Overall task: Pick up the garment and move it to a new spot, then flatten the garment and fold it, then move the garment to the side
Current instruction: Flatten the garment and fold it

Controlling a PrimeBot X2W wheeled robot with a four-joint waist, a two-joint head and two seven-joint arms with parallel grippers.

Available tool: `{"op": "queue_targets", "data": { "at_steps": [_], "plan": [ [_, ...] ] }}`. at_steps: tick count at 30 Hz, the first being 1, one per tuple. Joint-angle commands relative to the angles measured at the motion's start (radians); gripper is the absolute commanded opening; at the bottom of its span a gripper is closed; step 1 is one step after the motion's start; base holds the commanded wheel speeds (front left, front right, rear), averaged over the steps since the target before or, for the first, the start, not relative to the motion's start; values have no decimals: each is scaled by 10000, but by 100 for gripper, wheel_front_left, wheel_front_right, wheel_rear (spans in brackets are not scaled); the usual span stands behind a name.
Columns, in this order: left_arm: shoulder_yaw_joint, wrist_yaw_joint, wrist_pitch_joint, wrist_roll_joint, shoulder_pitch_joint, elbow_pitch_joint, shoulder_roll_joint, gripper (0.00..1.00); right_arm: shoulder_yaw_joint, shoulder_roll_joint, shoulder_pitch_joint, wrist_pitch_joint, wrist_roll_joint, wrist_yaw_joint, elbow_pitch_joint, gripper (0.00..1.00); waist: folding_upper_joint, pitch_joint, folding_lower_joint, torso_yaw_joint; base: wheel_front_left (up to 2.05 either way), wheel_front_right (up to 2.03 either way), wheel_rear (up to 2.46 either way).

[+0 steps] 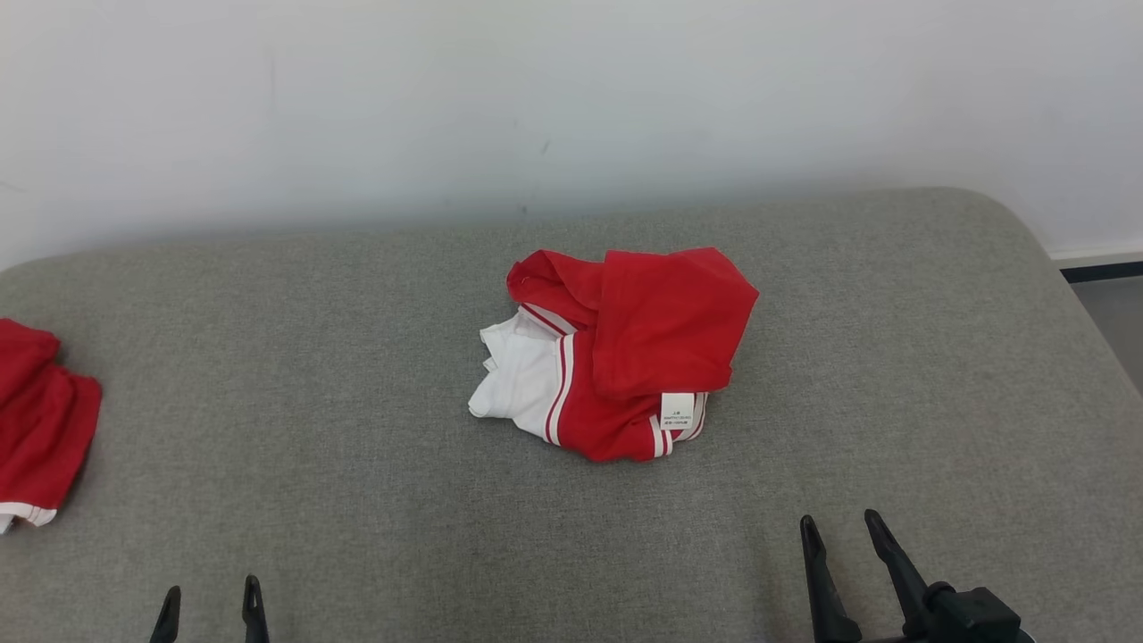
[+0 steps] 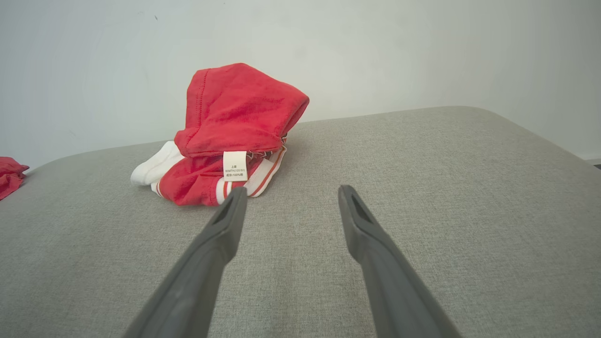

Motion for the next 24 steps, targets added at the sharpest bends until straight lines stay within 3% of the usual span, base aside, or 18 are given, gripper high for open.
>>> {"op": "queue_targets", "data": {
  "at_steps": [1, 14, 19, 24],
  "plan": [
    [-19, 48, -34, -98, 39, 9, -19, 100, 3, -2, 100, -6, 61, -24, -7, 100, 0, -5, 0, 11, 0, 0, 0],
    [48, 0, -34, -150, -307, 97, -18, 100, 85, -2, -1, -5, 86, -25, 27, 100, 0, 15, 0, -23, 0, 0, 0],
    [-70, -170, -34, 15, -1167, 256, 51, 100, 199, -2, -230, -5, 86, -25, 13, 100, 0, 229, 0, -318, 0, 0, 0],
    [-708, -317, -34, -10, -3096, 1201, 465, 100, 270, 0, -648, -5, 195, -25, -81, 100, 0, 861, 0, -1057, 0, 0, 0]
  ]
}}
